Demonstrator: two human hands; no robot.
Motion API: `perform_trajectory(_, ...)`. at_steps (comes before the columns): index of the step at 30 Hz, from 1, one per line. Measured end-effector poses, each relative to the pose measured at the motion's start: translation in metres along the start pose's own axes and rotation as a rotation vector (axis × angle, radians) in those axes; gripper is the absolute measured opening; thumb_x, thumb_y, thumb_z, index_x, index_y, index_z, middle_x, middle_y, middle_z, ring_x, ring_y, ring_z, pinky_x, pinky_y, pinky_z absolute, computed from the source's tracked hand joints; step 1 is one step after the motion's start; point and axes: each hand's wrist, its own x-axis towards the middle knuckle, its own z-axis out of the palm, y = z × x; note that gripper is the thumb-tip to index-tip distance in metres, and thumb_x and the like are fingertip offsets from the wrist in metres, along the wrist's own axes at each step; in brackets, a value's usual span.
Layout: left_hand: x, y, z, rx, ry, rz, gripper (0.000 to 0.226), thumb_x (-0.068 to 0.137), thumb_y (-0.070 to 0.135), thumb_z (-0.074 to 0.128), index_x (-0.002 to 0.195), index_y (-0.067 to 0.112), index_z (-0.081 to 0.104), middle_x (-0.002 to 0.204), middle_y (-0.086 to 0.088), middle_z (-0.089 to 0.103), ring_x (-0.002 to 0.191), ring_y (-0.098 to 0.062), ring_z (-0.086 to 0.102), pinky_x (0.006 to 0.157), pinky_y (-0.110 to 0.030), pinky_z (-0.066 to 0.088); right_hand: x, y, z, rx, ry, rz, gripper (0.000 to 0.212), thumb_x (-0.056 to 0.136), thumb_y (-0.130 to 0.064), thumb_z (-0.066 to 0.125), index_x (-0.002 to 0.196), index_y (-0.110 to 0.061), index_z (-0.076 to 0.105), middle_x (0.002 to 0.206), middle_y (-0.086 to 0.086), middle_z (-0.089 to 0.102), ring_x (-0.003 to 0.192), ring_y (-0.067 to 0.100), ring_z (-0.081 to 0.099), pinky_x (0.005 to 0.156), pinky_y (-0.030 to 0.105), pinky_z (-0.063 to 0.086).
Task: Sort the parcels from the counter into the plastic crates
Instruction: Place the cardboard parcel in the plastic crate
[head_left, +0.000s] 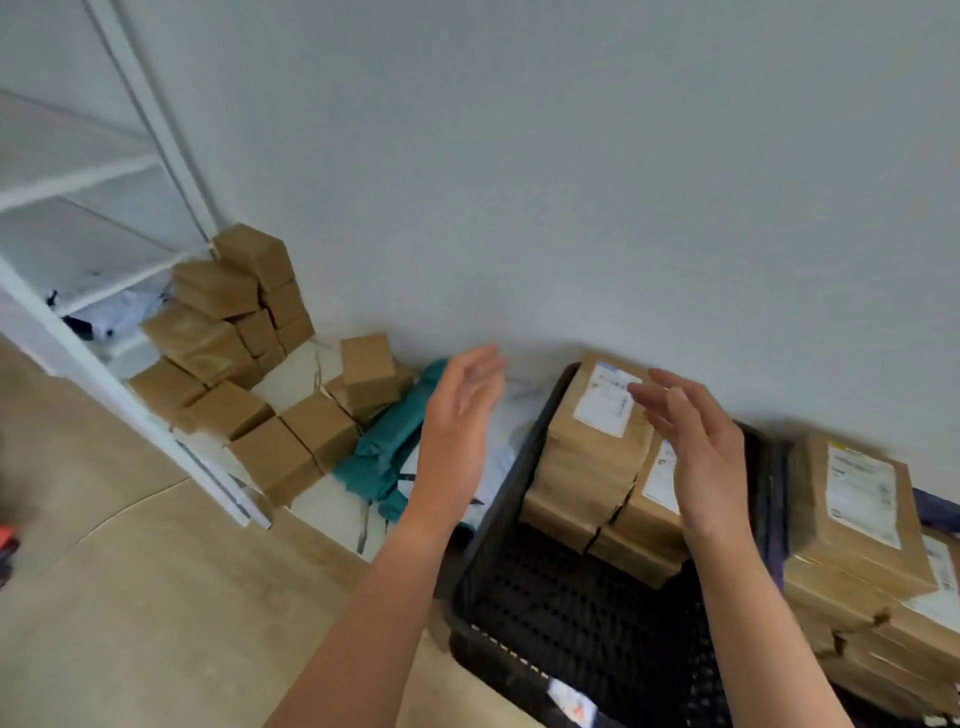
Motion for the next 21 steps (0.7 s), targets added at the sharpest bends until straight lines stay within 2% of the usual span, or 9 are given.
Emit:
perform_trajectory(3,0.010,0.016,-0.079,0.041,0.073,0.021,0.027,0.108,0.016,0.054,0.133,0.018,0.064,0.125,0.006,0.072,0.124,-0.010,0.064,0.114,-0.033,0.046,-0.009,-0.011,0.079,0.028,-0.068,-0.017,0.026,0.111,-0.026,0.048,0.122,-0.024,0.071,0.113,-0.004,0.079,0.118,0.012,0.069,0.115,0.048,0.046)
perform_trajectory(7,0.019,0.034,-0.172,0.056,0.170,0.035,0.030,0.104,0.026,0.056,0.133,0.022,0.065,0.126,0.008,0.072,0.125,-0.008,0.064,0.116,-0.037,0.045,-0.028,-0.029,0.179,0.028,-0.173,-0.037,0.028,0.112,-0.028,0.047,0.128,-0.025,0.069,0.116,-0.006,0.078,0.117,0.009,0.068,0.114,0.041,0.047)
perform_trajectory(10,0.023,0.048,-0.229,0.083,0.213,0.047,0.027,0.106,0.029,0.055,0.130,0.030,0.066,0.126,0.014,0.072,0.126,-0.005,0.063,0.115,-0.038,0.044,-0.041,-0.042,0.243,0.019,-0.253,-0.069,0.026,0.111,-0.029,0.047,0.122,-0.032,0.071,0.118,-0.008,0.077,0.118,0.008,0.068,0.114,0.044,0.047)
perform_trajectory(13,0.028,0.056,-0.276,0.086,0.259,0.041,0.025,0.109,0.026,0.053,0.130,0.033,0.065,0.126,0.019,0.070,0.125,0.001,0.062,0.114,-0.034,0.045,-0.047,-0.052,0.294,0.028,-0.327,-0.078,0.026,0.111,-0.030,0.048,0.117,-0.038,0.073,0.119,-0.010,0.077,0.118,0.008,0.068,0.113,0.043,0.047)
perform_trajectory(16,0.034,0.054,-0.310,0.099,0.291,0.033,0.026,0.109,0.028,0.051,0.130,0.036,0.065,0.125,0.022,0.069,0.124,0.001,0.062,0.112,-0.032,0.047,-0.044,-0.054,0.334,0.036,-0.373,-0.068,0.025,0.110,-0.031,0.048,0.120,-0.033,0.071,0.114,-0.012,0.078,0.117,0.008,0.068,0.114,0.044,0.046)
perform_trajectory(21,0.064,0.035,-0.357,0.098,0.370,-0.022,0.026,0.109,0.026,0.052,0.129,0.036,0.066,0.124,0.019,0.070,0.124,-0.001,0.062,0.111,-0.032,0.047,-0.026,-0.039,0.403,0.039,-0.440,-0.074,0.027,0.111,-0.027,0.048,0.122,-0.028,0.072,0.112,-0.007,0.078,0.117,0.013,0.069,0.113,0.051,0.047)
